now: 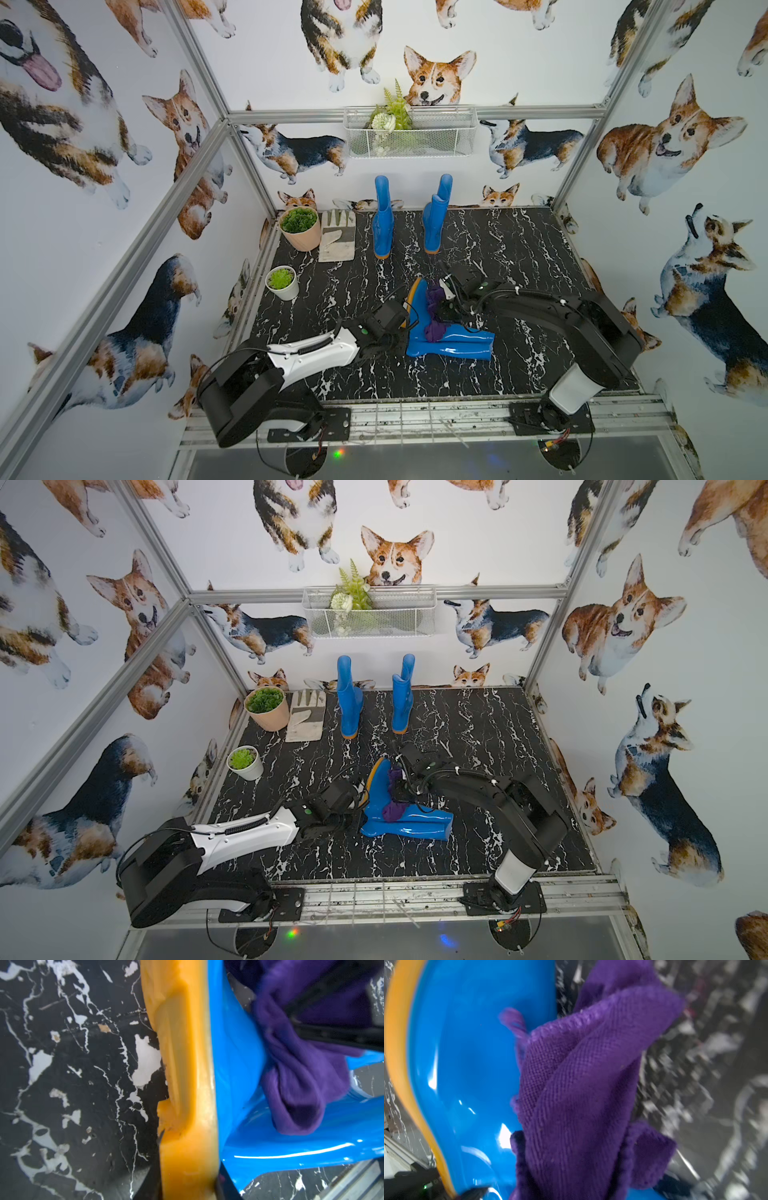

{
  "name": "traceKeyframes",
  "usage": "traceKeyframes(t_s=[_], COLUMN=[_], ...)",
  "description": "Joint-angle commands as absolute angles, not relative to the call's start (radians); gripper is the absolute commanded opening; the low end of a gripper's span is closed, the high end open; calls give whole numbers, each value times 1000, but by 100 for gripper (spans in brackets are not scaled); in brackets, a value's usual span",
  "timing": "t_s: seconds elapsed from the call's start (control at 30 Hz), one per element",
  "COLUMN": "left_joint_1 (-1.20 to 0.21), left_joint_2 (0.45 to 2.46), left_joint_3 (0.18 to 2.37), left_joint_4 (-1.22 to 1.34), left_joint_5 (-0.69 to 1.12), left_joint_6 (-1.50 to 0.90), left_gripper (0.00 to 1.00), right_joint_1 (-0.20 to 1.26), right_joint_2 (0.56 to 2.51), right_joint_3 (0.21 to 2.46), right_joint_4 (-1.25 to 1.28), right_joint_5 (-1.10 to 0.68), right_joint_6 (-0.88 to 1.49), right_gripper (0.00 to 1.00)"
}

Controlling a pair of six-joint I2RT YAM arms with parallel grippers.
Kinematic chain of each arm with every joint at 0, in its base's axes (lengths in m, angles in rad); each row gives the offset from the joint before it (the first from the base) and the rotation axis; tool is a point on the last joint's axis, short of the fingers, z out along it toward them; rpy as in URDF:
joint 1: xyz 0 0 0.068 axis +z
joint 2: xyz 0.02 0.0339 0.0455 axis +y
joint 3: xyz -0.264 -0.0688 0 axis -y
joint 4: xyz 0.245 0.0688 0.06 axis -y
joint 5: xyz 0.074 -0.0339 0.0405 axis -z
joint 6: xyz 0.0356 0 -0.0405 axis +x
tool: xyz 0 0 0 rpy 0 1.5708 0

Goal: Wipe the rubber boots with a cloth
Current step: Wipe the dirt off the rubber boot.

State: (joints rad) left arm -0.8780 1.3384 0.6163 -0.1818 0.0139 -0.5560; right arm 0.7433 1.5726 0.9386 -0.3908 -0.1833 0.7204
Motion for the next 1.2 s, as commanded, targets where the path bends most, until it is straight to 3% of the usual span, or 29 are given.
traceKeyframes(t_s=[0.0, 0.17, 0.4, 0.7, 0.8, 0.97, 1.17], left_joint_1=[-868, -858, -835, -740, -722, -721, -720], left_joint_2=[1330, 1383, 1454, 1454, 1454, 1464, 1515], left_joint_3=[620, 641, 706, 697, 695, 717, 763], left_joint_4=[-83, -2, 36, 39, 40, 15, 21], left_joint_5=[53, 178, 265, 361, 374, 379, 360], left_joint_6=[-497, -437, -407, -384, -372, -342, -345], left_gripper=[0, 0, 0, 0, 0, 0, 0], right_joint_1=[708, 614, 631, 751, 728, 553, 537], right_joint_2=[1481, 1530, 1719, 1481, 1397, 1450, 1702], right_joint_3=[929, 1033, 1120, 835, 810, 1003, 1206], right_joint_4=[-443, -385, -345, -387, -384, -426, -463], right_joint_5=[-180, -259, -348, -361, -342, -368, -320], right_joint_6=[752, 732, 770, 857, 882, 815, 736], right_gripper=[0, 0, 0, 0, 0, 0, 0])
